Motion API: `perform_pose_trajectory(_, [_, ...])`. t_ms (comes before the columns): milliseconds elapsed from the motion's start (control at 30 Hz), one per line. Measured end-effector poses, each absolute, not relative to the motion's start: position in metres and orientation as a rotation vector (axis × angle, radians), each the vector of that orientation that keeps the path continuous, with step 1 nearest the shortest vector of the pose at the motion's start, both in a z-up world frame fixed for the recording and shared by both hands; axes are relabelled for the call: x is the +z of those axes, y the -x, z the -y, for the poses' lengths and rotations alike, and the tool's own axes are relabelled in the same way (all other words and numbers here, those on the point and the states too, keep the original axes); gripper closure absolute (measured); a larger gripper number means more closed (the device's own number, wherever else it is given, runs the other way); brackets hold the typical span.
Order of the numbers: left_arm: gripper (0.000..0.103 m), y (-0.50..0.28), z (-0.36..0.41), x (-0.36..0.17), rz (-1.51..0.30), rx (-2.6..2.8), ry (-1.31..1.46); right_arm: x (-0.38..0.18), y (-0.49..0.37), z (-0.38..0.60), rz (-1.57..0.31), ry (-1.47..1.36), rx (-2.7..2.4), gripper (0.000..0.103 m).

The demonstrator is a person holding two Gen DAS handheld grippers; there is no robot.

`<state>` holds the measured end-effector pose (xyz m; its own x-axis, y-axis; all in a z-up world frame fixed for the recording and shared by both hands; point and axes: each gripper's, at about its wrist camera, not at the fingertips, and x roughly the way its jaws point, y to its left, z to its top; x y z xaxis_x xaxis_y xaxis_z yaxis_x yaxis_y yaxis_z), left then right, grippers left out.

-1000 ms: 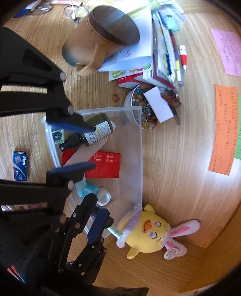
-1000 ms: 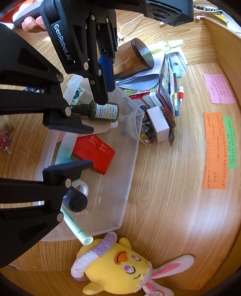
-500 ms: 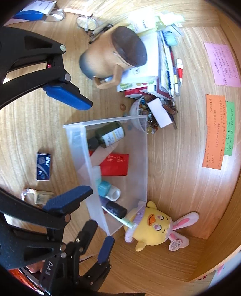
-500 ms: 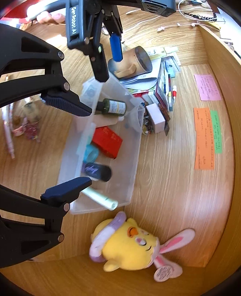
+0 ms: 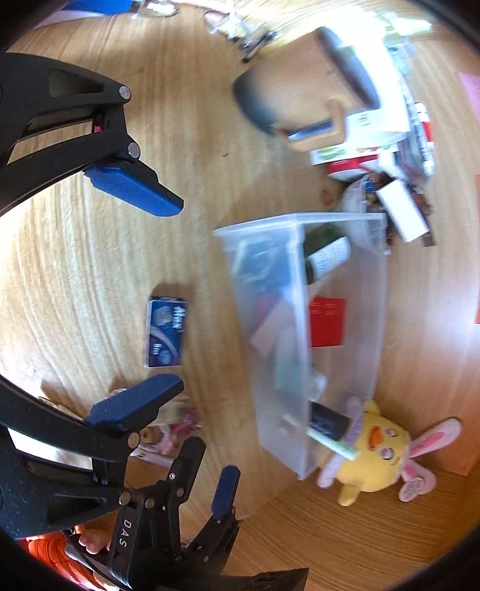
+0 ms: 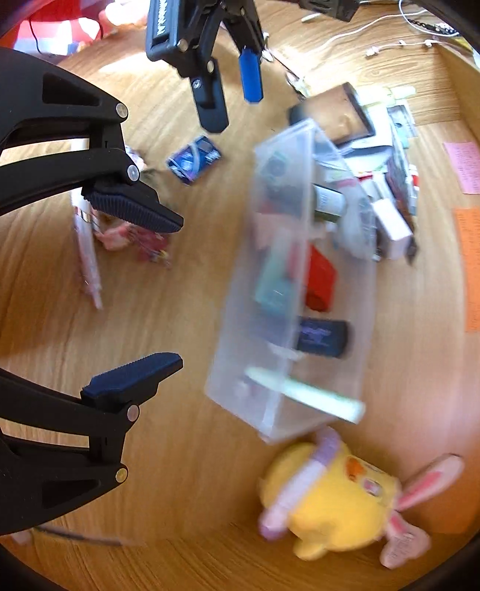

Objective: Organize objects
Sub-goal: 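Move both tools back toward the blade packet and pink keychain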

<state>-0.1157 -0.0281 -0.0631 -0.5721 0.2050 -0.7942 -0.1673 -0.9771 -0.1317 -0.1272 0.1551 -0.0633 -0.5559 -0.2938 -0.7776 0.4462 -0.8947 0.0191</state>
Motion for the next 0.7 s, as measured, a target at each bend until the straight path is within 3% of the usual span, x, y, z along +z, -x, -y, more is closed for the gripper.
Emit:
perform_pose_trajectory(567, [0.015, 0.116, 0.014, -0.084, -0.013, 2.573, 1.411, -0.082, 0.127, -0.138, -0.312, -1.218, -2.354, 0.065])
perform_pose_trajectory(700, [0.016, 0.117, 0.012, -0.085, -0.042, 2.593, 1.404, -0.082, 0.125, -0.136, -0.328, -1.193, -2.357, 0.081])
